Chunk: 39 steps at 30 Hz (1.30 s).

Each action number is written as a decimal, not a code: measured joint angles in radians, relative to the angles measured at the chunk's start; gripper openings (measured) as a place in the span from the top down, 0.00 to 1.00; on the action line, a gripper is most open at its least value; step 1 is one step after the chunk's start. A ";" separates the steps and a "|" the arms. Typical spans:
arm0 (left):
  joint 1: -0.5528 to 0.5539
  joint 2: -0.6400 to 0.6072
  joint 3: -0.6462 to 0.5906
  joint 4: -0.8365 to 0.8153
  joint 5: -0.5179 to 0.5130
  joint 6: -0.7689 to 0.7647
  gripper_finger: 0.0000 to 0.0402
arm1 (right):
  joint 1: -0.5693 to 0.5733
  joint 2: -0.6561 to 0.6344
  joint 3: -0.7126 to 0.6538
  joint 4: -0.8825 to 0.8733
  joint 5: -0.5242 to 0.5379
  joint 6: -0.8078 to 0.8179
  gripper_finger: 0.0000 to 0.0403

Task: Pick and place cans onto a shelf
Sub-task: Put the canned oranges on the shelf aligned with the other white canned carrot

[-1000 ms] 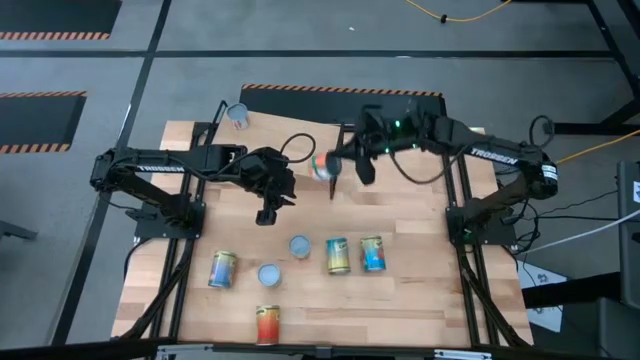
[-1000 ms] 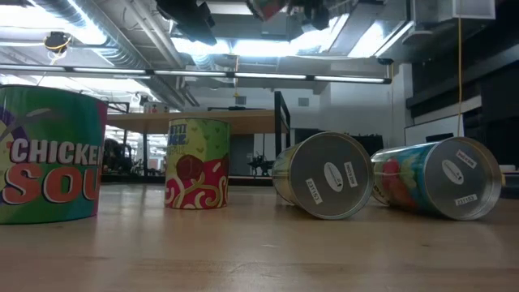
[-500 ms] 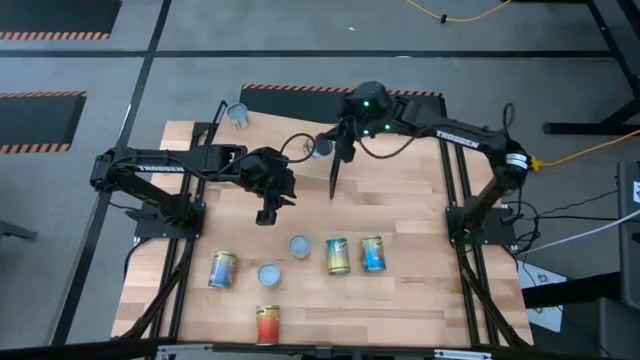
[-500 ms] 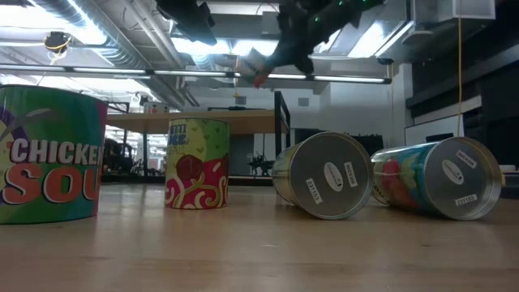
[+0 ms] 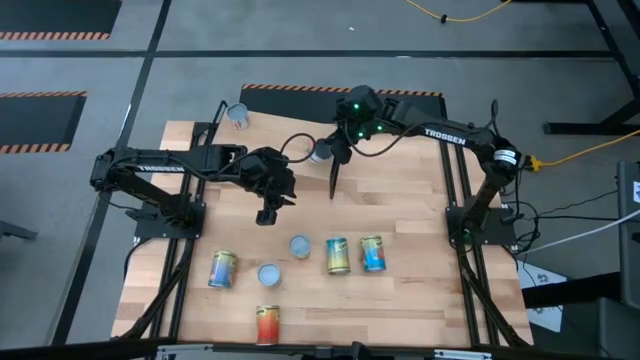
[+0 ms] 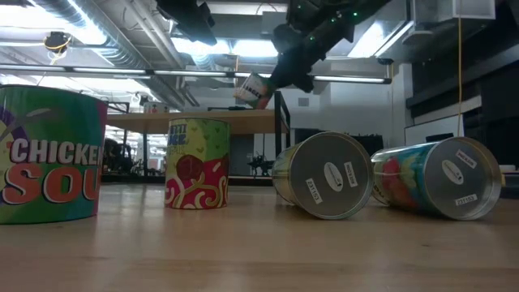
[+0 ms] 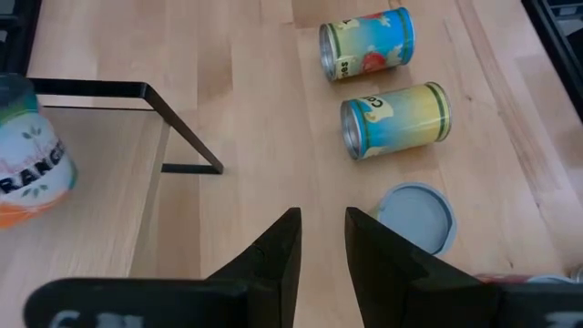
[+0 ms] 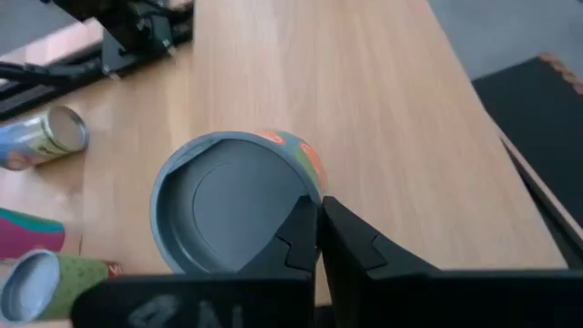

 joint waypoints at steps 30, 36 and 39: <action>0.000 0.000 0.000 0.002 0.000 0.000 0.80 | 0.000 0.004 0.000 -0.030 0.003 0.000 0.95; 0.000 0.000 0.000 0.002 0.000 0.000 0.80 | 0.000 0.004 0.000 -0.029 0.004 0.004 0.95; 0.000 0.000 0.000 0.002 0.000 0.000 0.80 | 0.000 0.004 0.000 -0.012 0.004 0.004 0.95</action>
